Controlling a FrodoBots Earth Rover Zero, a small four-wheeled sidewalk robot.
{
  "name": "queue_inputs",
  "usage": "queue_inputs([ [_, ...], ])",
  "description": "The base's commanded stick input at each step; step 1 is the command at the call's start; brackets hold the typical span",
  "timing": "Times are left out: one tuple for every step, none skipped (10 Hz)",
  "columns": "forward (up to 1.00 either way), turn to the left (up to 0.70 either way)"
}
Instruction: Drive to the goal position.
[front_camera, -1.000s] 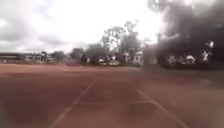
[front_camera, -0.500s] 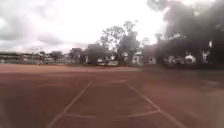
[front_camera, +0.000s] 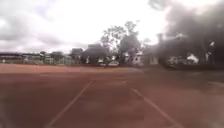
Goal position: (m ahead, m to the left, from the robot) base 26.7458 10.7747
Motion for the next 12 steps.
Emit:
queue_inputs([
  [0.85, 0.00],
  [0.85, 0.00],
  [0.85, 0.00],
  [0.85, 0.00],
  [0.85, 0.00],
  [0.85, 0.00],
  [0.85, 0.00],
  [0.85, 0.00],
  [0.85, 0.00],
  [0.85, 0.00],
  [0.85, -0.34],
  [0.85, -0.34],
])
